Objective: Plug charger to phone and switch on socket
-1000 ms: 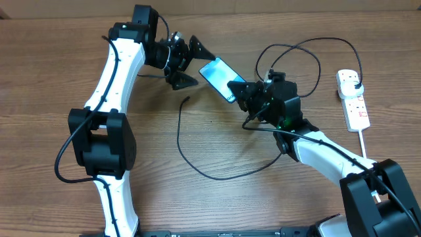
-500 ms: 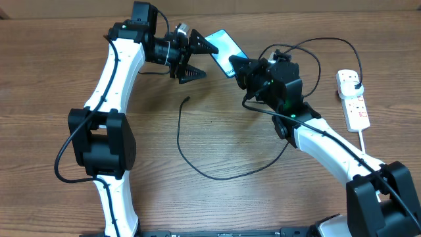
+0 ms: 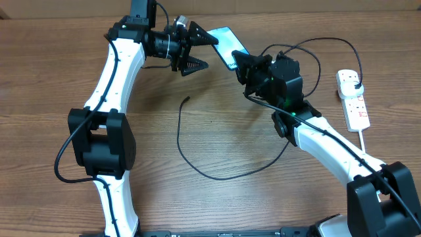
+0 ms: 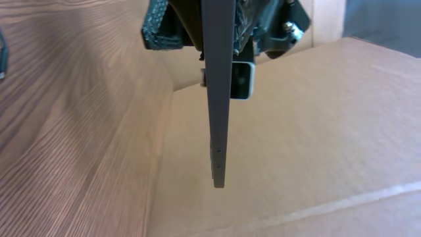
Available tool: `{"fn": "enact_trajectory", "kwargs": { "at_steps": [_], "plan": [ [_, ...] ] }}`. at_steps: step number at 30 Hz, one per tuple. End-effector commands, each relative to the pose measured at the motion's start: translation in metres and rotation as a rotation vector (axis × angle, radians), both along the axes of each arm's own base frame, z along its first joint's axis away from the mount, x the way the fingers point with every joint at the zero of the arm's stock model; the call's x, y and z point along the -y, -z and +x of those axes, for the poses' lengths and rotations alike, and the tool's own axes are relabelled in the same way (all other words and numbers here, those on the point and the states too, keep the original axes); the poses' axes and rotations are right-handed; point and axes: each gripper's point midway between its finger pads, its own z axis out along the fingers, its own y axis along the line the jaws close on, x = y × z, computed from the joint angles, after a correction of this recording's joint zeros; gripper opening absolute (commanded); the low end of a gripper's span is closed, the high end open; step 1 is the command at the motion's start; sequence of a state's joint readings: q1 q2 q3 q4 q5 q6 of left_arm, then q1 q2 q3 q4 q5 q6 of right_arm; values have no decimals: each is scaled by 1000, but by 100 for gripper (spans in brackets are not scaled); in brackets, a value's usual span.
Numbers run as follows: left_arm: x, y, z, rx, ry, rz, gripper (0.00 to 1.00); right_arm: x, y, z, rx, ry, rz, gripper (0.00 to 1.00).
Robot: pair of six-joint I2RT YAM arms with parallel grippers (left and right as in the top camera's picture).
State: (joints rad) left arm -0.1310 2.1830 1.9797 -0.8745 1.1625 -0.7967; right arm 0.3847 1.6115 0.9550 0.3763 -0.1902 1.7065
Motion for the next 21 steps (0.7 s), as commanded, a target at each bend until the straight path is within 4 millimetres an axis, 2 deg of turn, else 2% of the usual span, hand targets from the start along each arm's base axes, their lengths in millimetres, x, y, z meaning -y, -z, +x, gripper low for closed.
{"fn": "enact_trajectory", "kwargs": {
  "at_steps": [1,5,13,21],
  "plan": [
    [2,-4,3,-68,-44,13,81,-8,-39,3,58,9,83,4],
    [3,-6,6,-99,-64,5,73,-17,-39,-2,58,2,81,4],
    [2,-4,7,-138,-89,14,69,-26,-39,-6,58,-10,79,4],
    [1,-2,9,-210,-126,19,55,-38,-38,-13,53,-30,85,4]
  ]
}}
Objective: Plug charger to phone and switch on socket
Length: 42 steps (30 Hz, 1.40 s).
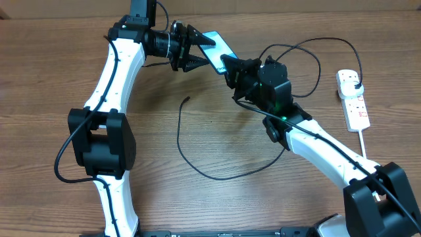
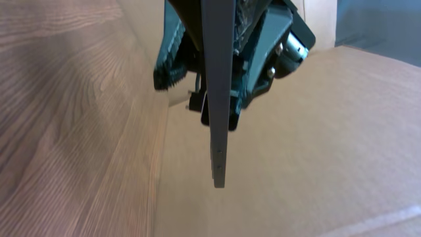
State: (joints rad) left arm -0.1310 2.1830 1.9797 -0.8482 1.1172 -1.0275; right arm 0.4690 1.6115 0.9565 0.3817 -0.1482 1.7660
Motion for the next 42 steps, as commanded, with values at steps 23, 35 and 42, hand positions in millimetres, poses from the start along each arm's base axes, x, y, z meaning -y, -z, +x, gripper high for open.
{"fn": "enact_trajectory", "kwargs": {
  "at_steps": [23,35,42],
  "plan": [
    [3,-6,4,-79,-53,-1,8,-9,-39,2,81,0,56,4],
    [-1,1,10,-72,-86,45,4,-9,-40,2,82,0,56,33],
    [-8,4,15,-21,-91,75,4,-9,-37,1,75,-1,51,69]
  ]
}}
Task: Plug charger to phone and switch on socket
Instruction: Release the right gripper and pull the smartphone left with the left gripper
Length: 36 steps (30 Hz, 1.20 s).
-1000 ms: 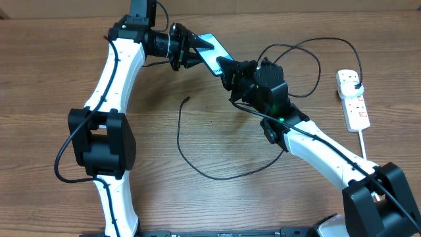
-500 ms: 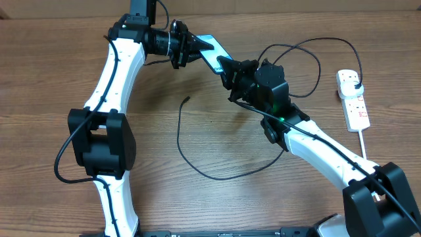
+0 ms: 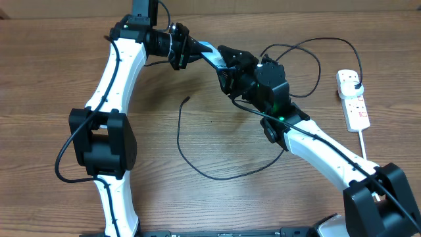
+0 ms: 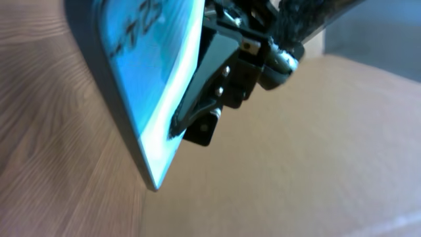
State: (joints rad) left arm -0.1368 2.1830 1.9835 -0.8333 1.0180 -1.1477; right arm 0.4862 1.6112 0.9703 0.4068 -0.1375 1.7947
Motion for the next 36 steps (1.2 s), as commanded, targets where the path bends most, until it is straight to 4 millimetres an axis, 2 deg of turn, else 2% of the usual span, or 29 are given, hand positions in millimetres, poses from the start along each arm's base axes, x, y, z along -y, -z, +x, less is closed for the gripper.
{"fn": "enact_trajectory", "kwargs": {
  "at_steps": [1,7,10,14,17,19,21,23,26,30,33,36],
  "plan": [
    [-6,-6,6,71,8,14,4,-1,-24,2,51,1,10,74],
    [-27,-4,15,181,19,54,4,1,-2,-2,-8,-8,-61,100],
    [-43,-1,21,267,30,91,4,4,21,-7,-20,-39,-205,100],
    [-70,2,24,341,43,127,4,17,63,-20,-91,-95,-413,100],
    [-96,12,22,346,38,186,4,42,104,-38,-242,-95,-556,100],
    [-114,19,18,337,36,225,4,58,124,-51,-342,-82,-622,100],
    [-128,22,14,347,46,243,4,68,136,-61,-382,-108,-696,100],
    [-146,25,6,363,67,254,4,73,145,-71,-315,-245,-869,100],
    [-157,20,-3,426,111,222,4,69,145,-75,-186,-397,-997,98],
    [-159,2,-16,531,152,107,4,53,141,-83,-49,-573,-1032,90],
    [-165,-10,-21,573,143,50,4,52,137,-85,-27,-623,-1063,86],
    [-180,-16,-22,571,105,41,4,56,125,-84,-35,-649,-1117,85]
  ]
}}
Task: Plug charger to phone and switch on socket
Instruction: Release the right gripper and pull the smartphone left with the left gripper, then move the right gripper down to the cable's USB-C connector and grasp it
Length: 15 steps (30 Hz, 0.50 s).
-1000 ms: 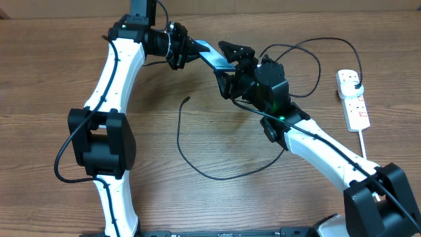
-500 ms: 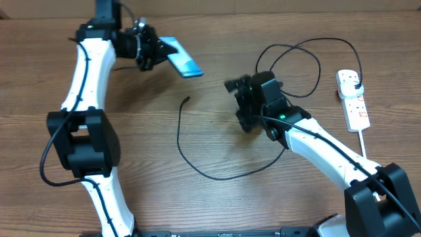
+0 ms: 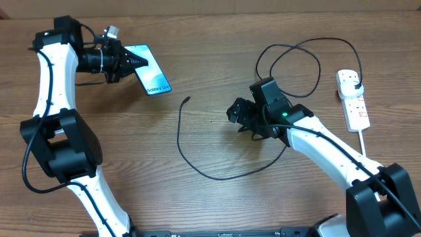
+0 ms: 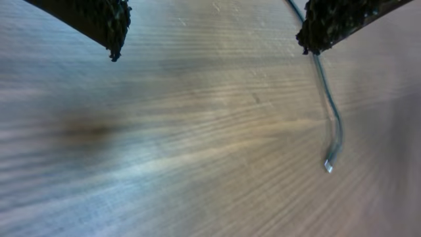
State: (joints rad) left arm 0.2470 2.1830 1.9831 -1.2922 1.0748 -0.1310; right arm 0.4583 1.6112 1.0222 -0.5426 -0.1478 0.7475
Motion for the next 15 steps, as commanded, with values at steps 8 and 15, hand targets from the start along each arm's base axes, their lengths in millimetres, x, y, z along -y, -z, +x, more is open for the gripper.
{"fn": "enact_trajectory", "kwargs": {
  "at_steps": [8,15],
  "plan": [
    [-46,-71,-4,227,-74,-141,4,-21,-61,42,83,-181,-83,78],
    [-80,-84,-8,198,-179,-146,4,-73,-52,61,53,-225,-67,67]
  ]
}}
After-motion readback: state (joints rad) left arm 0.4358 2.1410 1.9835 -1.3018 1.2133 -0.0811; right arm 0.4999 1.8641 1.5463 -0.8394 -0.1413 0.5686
